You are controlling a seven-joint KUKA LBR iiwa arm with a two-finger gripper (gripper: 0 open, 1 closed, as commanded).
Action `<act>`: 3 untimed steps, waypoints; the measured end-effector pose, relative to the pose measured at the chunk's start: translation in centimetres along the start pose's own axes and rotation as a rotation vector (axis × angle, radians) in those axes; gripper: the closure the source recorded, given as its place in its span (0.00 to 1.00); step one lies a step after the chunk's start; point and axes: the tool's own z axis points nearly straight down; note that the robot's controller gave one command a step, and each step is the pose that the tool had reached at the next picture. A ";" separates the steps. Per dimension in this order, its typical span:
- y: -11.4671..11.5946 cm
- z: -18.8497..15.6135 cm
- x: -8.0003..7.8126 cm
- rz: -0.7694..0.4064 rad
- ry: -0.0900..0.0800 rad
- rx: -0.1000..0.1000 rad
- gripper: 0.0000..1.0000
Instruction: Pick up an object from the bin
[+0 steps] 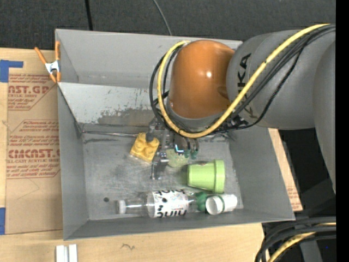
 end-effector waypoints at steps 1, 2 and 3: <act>-0.1 -0.4 -0.2 0.002 -0.008 -0.001 0.00; -0.6 3.6 -0.7 0.021 -0.017 -0.003 0.00; -0.9 9.3 -0.4 0.179 -0.009 -0.002 0.00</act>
Offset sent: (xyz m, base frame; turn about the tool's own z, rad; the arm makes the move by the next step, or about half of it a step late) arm 0.0129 -0.0222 -0.1364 0.0709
